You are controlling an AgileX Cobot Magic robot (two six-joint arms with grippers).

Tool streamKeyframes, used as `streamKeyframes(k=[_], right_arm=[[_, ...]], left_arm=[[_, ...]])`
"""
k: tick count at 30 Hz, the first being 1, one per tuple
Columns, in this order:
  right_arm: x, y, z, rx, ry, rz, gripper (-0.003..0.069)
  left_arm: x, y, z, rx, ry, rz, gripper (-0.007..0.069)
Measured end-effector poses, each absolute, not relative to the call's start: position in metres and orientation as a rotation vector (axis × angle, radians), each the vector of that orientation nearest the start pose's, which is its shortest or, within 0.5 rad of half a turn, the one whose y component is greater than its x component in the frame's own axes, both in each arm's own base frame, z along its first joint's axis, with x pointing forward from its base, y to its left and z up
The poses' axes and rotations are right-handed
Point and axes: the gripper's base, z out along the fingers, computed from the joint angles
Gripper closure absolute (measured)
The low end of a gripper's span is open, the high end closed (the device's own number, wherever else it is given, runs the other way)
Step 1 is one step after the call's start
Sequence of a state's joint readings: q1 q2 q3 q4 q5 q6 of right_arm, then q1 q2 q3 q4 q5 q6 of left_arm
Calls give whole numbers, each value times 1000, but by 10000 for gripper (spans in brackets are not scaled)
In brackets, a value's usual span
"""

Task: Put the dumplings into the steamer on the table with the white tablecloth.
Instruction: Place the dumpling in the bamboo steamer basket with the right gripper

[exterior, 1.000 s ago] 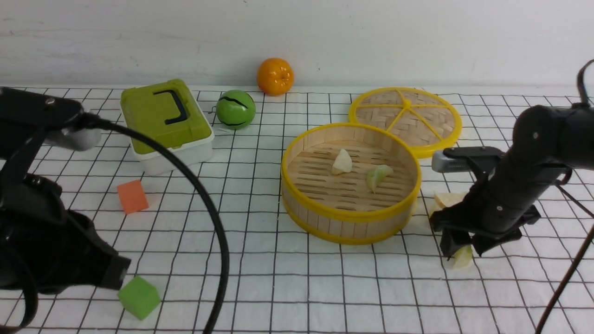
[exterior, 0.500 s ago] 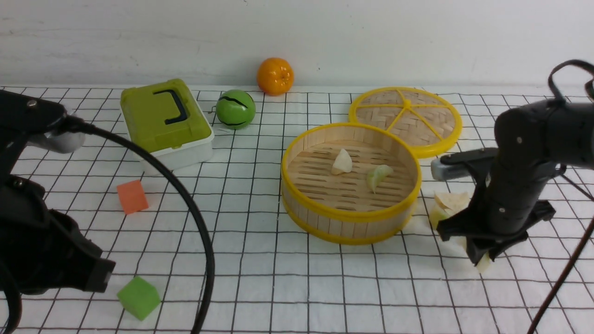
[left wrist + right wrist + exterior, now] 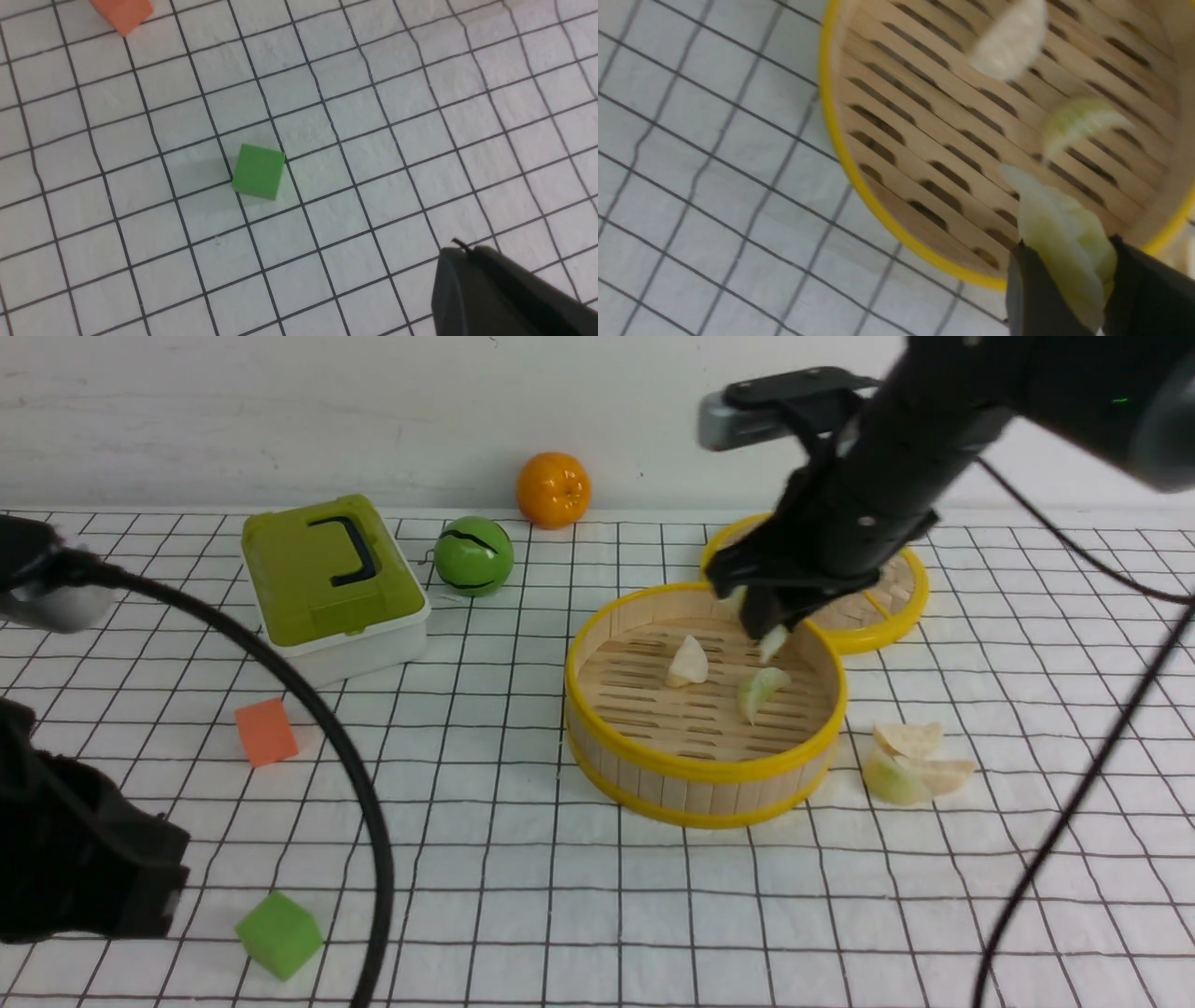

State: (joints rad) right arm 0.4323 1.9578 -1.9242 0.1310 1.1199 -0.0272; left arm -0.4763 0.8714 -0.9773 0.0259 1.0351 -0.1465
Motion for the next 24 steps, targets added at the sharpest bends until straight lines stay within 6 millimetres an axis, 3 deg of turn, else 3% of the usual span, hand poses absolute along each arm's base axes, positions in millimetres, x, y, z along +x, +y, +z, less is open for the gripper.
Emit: streamKeyframes(k=[1,3,4,9,13,17,24], right_arm=[[404,212,312,-610,2607,322,468],[411,220,304,-625,2613,325,468],[423,230,288,-626,2638,325,468],[447,242,247,-633,2695,302,468],[452,246,220,-648,2751,289,468],[453,247,210,-653,2774,279,455],[452,245,214,-659,2776,255,264]], left_arm=[[125,-63,370,397,2360,-267,637],[120,-60,372,394,2341,-273,637],[113,-56,375,390,2319,-279,637],[100,-50,380,381,2274,-294,637],[100,-50,380,381,2274,-294,636],[100,-50,380,381,2273,-293,636],[100,-50,380,381,2274,-293,636]])
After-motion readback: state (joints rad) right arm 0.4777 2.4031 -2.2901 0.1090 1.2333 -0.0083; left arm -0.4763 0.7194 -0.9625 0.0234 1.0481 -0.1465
